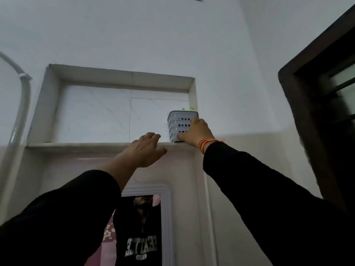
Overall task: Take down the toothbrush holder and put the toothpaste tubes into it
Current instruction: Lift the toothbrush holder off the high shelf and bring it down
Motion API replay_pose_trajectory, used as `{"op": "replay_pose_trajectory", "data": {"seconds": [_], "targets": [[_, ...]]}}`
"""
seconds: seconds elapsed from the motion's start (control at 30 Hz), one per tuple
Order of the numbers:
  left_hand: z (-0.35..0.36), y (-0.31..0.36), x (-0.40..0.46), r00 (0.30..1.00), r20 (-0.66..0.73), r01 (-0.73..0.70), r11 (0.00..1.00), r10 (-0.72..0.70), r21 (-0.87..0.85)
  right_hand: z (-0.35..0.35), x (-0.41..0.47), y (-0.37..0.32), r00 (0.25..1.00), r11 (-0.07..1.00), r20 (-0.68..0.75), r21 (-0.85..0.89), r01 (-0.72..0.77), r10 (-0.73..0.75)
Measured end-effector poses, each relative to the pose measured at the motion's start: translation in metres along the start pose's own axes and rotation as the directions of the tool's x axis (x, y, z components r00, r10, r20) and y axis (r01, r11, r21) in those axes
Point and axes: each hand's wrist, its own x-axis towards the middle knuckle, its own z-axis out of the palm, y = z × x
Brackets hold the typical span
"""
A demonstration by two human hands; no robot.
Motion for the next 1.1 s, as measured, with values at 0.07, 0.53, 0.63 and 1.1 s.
{"op": "replay_pose_trajectory", "data": {"seconds": [0.07, 0.53, 0.63, 1.1], "targets": [[0.013, -0.006, 0.01, 1.0, 0.014, 0.009, 0.999, -0.009, 0.032, 0.012, 0.013, 0.0, 1.0, 1.0, -0.011, -0.01, -0.029, 0.029], [0.077, -0.051, 0.021, 0.982, -0.146, -0.104, 0.986, 0.123, 0.131, 0.071, 0.061, -0.023, 0.921, 0.935, -0.16, 0.057, -0.351, 0.356], [0.077, -0.053, 0.021, 0.979, -0.15, -0.117, 0.983, 0.138, 0.14, 0.076, 0.057, -0.023, 0.902, 0.913, -0.164, 0.162, -0.374, 0.399], [0.048, -0.051, -0.005, 0.994, -0.064, -0.093, 0.979, 0.083, -0.182, 0.009, -0.011, -0.046, 0.928, 0.88, -0.169, 0.41, -0.241, 0.333]]}}
